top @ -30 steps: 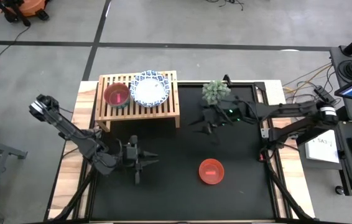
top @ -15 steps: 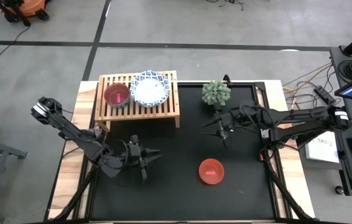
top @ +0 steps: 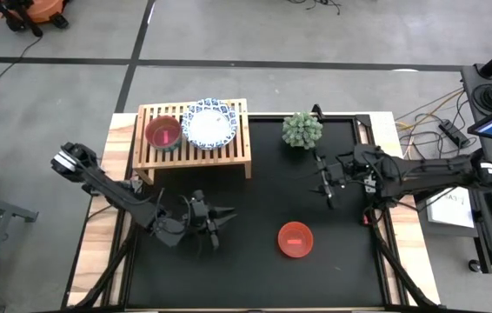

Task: Place and stack bowls onto a shelf
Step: Stack the orange bowl on top of the red bowl

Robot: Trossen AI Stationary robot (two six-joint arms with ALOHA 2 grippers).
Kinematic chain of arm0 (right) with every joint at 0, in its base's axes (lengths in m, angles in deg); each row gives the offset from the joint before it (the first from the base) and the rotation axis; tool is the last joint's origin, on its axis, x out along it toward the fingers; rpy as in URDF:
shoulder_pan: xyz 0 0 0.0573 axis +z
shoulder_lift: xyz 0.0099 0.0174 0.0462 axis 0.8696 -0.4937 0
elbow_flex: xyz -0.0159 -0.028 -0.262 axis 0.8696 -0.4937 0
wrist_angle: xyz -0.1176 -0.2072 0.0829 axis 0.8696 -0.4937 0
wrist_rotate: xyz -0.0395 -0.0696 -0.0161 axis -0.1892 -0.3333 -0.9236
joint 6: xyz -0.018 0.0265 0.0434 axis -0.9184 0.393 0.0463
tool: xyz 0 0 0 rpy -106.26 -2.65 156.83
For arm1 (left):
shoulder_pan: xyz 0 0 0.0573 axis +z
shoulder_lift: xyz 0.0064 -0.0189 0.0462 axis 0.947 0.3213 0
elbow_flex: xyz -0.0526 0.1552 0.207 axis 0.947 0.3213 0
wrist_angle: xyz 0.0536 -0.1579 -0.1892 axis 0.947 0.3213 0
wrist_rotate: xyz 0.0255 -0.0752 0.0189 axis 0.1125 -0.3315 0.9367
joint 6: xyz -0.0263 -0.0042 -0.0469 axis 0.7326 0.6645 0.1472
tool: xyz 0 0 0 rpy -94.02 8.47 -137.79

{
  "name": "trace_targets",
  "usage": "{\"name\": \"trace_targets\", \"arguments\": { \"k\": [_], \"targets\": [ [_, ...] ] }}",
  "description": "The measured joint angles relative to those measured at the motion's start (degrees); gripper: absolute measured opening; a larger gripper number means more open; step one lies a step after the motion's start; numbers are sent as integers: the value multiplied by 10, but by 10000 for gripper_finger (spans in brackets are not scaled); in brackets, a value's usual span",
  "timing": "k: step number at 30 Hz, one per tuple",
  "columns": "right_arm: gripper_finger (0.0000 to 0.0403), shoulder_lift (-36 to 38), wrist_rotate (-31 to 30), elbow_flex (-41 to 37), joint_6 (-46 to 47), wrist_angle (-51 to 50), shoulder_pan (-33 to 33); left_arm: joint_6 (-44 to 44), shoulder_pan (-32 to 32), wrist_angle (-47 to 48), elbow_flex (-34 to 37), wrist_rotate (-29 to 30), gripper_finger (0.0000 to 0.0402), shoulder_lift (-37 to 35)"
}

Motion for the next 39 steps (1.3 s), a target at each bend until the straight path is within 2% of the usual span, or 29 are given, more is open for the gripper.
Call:
{"name": "trace_targets", "arguments": {
  "k": [10,12,16,21,32,39],
  "targets": [
    [123,82,0,3,-22,2,0,2,21,-115,0,0,77,60],
    [123,104,17,7,-26,-13,0,2,27,-133,-4,0,77,77],
    [123,138,56,-2,-31,-23,0,-3,34,-136,-36,0,77,111],
    [123,168,56,-9,-36,-22,0,-46,36,-125,-94,0,77,152],
    [123,171,56,-11,-36,-27,0,-45,53,20,-223,1,77,225],
    [123,171,56,-11,-36,-38,0,3,87,196,-305,-18,111,262]
  ]
}}
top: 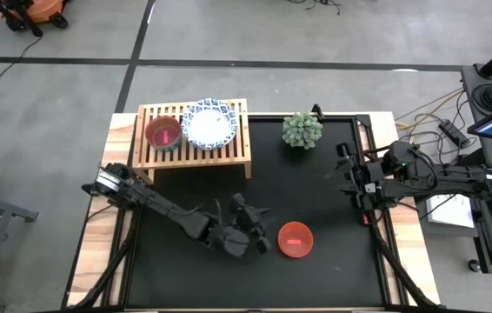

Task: Place and stack bowls onto a shelf
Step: Stack the orange bowl on top of the red bowl

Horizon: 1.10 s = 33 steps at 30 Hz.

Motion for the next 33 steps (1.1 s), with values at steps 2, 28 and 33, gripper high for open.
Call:
{"name": "trace_targets", "arguments": {
  "k": [2,28,33],
  "targets": [
    [123,0,0,0,0,-1,0,11,9,19,-15,-18,129,15],
    [123,-2,-3,0,4,-10,0,99,65,50,-130,-185,158,211],
    [123,-2,-3,0,7,-15,0,125,65,51,-127,-185,123,211]
  ]
}}
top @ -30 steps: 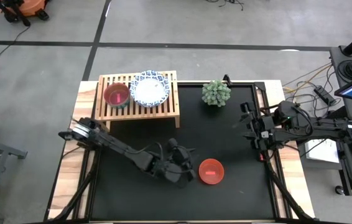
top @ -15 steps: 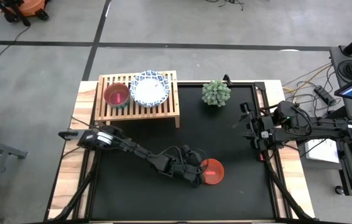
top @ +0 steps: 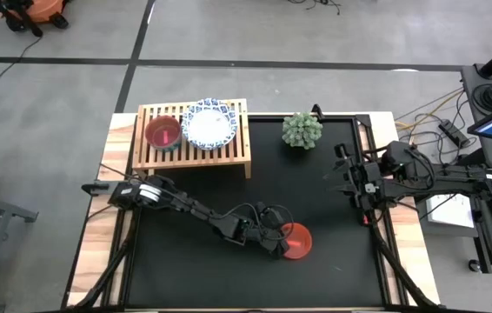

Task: Place and stack bowls onto a shelf
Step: Stack the orange bowl on top of the red bowl

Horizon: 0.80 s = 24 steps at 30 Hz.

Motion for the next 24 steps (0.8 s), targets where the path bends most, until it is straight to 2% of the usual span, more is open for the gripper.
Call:
{"name": "trace_targets", "arguments": {
  "k": [10,19,24],
  "targets": [
    [123,0,-16,0,-2,-4,0,8,0,2,1,1,9,0],
    [123,0,-16,0,-2,-12,0,14,-1,8,2,2,1,-6],
    [123,0,-16,0,-2,-14,0,2,-1,84,2,8,1,-57]
  ]
}}
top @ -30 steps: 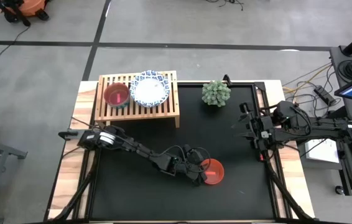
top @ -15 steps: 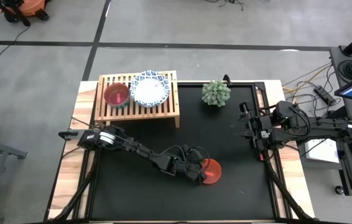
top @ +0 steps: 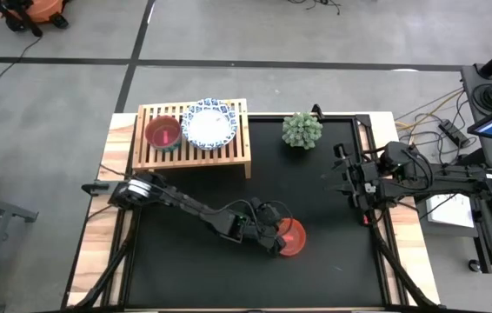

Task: Place and stack bowls onto a shelf
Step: Stack the orange bowl on top of the red bowl

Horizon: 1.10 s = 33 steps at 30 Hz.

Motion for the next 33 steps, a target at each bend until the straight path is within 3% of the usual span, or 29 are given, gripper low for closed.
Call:
{"name": "trace_targets", "arguments": {
  "k": [10,17,23,33],
  "targets": [
    [123,0,0,0,4,-2,0,-6,-4,253,0,75,0,-190],
    [123,0,0,0,11,-2,0,-2,-14,370,0,134,0,-336],
    [123,0,0,0,11,-2,0,16,-6,522,0,227,0,-438],
    [123,0,0,0,11,-1,0,234,75,819,0,270,0,-616]
  ]
}}
